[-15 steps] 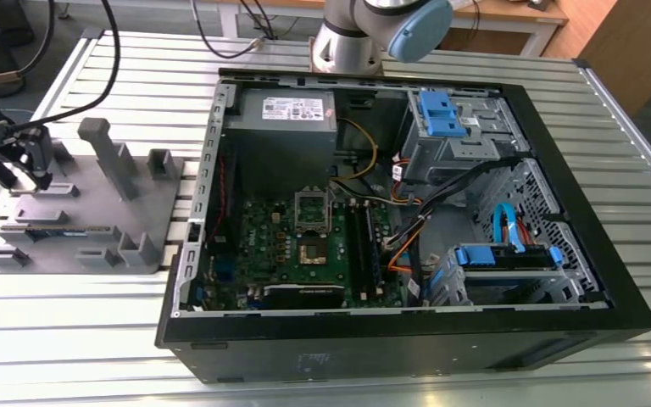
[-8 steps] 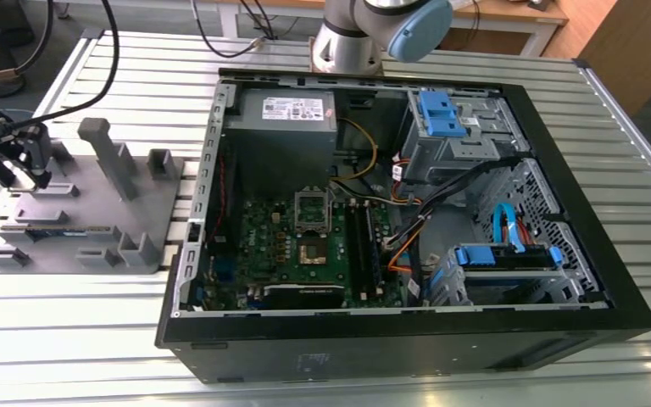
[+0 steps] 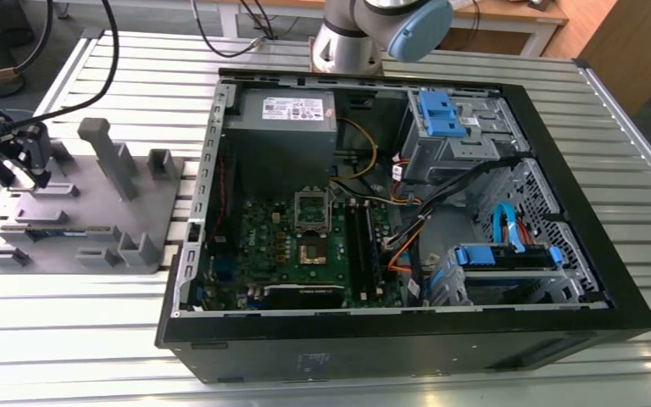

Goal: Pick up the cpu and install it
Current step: 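Pick up the cpu and move it towards the insertion slot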

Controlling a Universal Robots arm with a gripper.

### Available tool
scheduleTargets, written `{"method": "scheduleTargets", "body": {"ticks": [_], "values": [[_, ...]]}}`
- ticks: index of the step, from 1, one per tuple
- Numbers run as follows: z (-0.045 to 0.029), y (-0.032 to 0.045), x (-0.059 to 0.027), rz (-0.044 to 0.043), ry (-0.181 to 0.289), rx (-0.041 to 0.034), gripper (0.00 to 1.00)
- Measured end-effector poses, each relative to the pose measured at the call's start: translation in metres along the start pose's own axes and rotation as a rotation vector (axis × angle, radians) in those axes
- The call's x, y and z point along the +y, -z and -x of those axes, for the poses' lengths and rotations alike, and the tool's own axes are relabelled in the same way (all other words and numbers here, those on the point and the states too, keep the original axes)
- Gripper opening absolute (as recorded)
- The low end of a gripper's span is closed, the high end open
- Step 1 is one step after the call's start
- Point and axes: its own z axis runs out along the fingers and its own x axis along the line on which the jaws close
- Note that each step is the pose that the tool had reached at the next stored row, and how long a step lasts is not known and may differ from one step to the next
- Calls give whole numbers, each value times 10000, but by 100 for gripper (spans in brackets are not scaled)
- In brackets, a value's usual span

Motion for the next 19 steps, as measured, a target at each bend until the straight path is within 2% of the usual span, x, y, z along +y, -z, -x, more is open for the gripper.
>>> {"method": "scheduleTargets", "body": {"ticks": [19], "values": [[1,55,3,0,0,1,47]]}}
